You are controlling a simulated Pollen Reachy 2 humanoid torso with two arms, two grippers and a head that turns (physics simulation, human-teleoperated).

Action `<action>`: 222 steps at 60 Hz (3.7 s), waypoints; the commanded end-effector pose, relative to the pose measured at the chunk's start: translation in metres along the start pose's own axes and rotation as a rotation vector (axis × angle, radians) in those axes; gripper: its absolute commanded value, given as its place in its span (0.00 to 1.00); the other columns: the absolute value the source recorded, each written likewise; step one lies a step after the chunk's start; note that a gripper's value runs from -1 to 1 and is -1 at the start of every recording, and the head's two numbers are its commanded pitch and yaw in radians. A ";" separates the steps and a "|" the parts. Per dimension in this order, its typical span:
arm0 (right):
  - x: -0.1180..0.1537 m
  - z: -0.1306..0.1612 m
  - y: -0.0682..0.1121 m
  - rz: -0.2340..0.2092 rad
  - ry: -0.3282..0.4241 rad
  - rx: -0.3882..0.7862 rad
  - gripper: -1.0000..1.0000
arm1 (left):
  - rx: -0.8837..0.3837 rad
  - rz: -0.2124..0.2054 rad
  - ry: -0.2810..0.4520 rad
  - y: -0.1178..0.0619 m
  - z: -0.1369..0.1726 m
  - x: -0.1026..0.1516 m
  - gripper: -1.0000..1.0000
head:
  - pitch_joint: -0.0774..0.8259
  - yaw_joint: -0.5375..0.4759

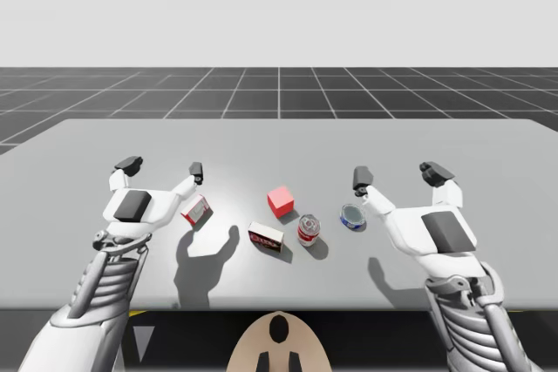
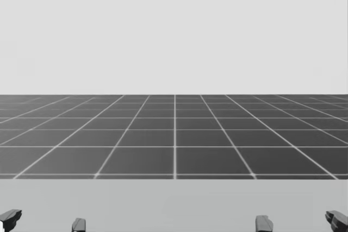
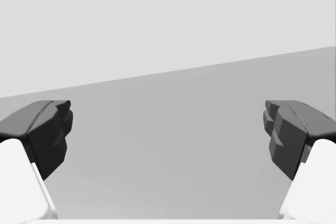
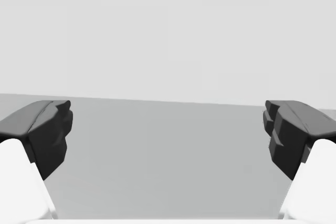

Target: Find the red cube and pick it up.

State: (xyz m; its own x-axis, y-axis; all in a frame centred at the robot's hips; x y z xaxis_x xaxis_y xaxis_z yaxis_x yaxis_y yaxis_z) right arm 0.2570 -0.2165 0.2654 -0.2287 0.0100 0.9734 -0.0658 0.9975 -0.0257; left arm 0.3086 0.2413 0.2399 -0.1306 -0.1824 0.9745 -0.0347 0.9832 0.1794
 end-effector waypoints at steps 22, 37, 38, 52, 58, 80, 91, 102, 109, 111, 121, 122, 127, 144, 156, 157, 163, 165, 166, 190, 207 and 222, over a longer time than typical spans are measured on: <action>-0.002 -0.001 0.003 -0.016 0.025 -0.032 0.00 | -0.010 0.010 0.007 -0.001 0.001 0.001 0.00 | 0.22 0.52; -0.003 -0.002 0.003 -0.007 0.024 -0.030 0.00 | -0.015 0.006 0.008 -0.001 0.001 0.001 0.00 | 0.42 0.52; -0.003 -0.002 0.003 -0.006 0.024 -0.029 0.00 | -0.015 0.006 0.008 -0.001 0.001 0.001 0.00 | 0.44 0.52; -0.004 -0.003 0.003 0.003 0.026 -0.027 0.00 | -0.019 0.003 0.008 -0.002 0.000 0.001 0.00 | 0.61 0.52; -0.003 -0.003 0.004 0.004 0.025 -0.028 0.00 | -0.020 0.004 0.009 -0.002 0.000 0.001 0.00 | 0.67 0.52; -0.003 -0.003 0.004 0.005 0.029 -0.027 0.00 | -0.051 0.062 0.016 -0.001 0.002 0.007 0.00 | 0.75 0.52; -0.004 -0.004 0.004 0.004 0.033 -0.032 0.00 | -0.301 0.031 0.190 -0.004 0.009 0.027 0.00 | 0.74 0.52; -0.005 -0.004 0.004 0.006 0.035 -0.031 0.00 | -0.586 -0.024 0.400 -0.008 -0.006 0.026 0.00 | 0.75 0.52; -0.006 -0.005 0.004 0.007 0.037 -0.032 0.00 | -0.670 -0.071 0.480 -0.022 -0.016 0.016 0.00 | 0.75 0.53; -0.006 -0.005 0.004 0.008 0.038 -0.032 0.00 | -0.695 -0.080 0.495 -0.028 -0.018 0.013 0.00 | 0.75 0.53; -0.006 -0.005 0.004 0.008 0.039 -0.030 0.00 | -0.788 -0.104 0.565 -0.059 -0.030 0.007 0.00 | 0.75 0.53; -0.006 -0.005 0.004 0.008 0.039 -0.030 0.00 | -0.794 -0.107 0.569 -0.062 -0.031 0.007 0.00 | 0.75 0.53; -0.006 -0.005 0.004 0.007 0.039 -0.029 0.00 | -0.836 -0.111 0.602 -0.078 -0.039 0.009 0.00 | 0.74 0.53; -0.005 -0.004 0.002 0.002 0.038 -0.025 0.00 | -0.917 -0.077 0.701 -0.122 -0.060 0.018 0.00 | 0.74 0.51; -0.004 -0.004 0.002 0.001 0.038 -0.023 0.00 | -0.925 -0.105 0.748 -0.144 -0.070 0.010 0.00 | 0.74 0.50; -0.004 -0.004 0.002 0.001 0.038 -0.022 0.00 | -0.924 -0.105 0.749 -0.145 -0.071 0.009 0.00 | 0.74 0.50; -0.004 -0.004 0.002 0.000 0.038 -0.023 0.00 | -0.912 -0.111 0.766 -0.148 -0.076 -0.001 0.00 | 0.74 0.50; -0.004 -0.004 0.002 0.000 0.038 -0.023 0.00 | -0.911 -0.110 0.769 -0.149 -0.077 -0.003 0.00 | 0.75 0.50; -0.004 -0.004 0.002 0.000 0.038 -0.023 0.00 | -0.908 -0.112 0.771 -0.149 -0.078 -0.005 0.00 | 0.75 0.50; -0.004 -0.004 0.001 0.000 0.037 -0.022 0.00 | -0.898 -0.144 0.782 -0.175 -0.091 -0.030 0.00 | 0.74 0.49; -0.004 -0.004 0.001 -0.002 0.033 -0.024 0.00 | -0.908 -0.153 0.777 -0.175 -0.087 -0.038 1.00 | 0.74 0.49; -0.004 -0.004 0.001 -0.003 0.036 -0.023 0.00 | -0.920 -0.164 0.777 -0.172 -0.081 -0.040 1.00 | 0.59 0.50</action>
State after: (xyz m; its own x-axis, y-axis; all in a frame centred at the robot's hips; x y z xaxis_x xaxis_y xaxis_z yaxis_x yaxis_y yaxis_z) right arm 0.2618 -0.2173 0.2637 -0.1973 0.0249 0.9800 -0.0429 0.9985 -0.0340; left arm 0.4088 0.0851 0.1944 0.4283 -0.5437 0.7218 0.7549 0.6543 0.0449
